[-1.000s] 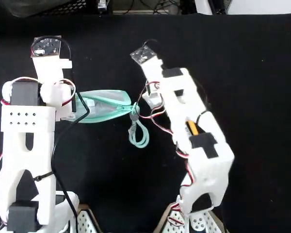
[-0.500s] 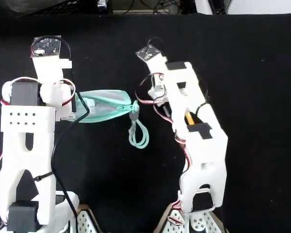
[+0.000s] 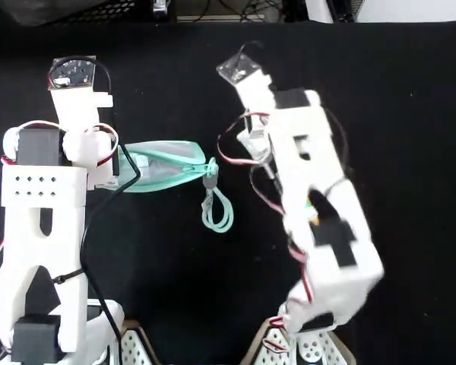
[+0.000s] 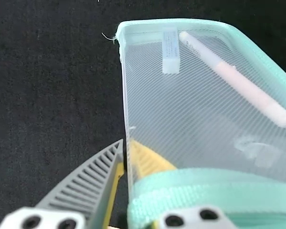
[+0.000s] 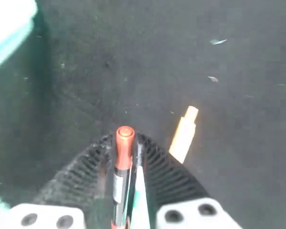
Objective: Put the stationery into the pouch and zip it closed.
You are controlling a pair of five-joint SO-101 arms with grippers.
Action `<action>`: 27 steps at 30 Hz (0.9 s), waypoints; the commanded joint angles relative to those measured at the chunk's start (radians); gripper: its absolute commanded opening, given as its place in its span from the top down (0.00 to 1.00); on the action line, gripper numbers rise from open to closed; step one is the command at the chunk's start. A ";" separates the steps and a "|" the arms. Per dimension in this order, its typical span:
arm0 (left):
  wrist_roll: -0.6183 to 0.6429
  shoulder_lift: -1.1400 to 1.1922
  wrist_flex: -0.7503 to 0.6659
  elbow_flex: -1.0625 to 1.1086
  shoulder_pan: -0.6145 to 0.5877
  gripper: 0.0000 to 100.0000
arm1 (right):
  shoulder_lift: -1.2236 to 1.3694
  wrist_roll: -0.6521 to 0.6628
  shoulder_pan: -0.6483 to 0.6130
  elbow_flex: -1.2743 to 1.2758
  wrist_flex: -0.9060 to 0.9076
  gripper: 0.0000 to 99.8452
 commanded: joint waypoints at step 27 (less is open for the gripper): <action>0.008 0.006 0.006 0.004 -0.012 0.97 | -1.715 -0.322 -0.720 0.928 -0.904 0.99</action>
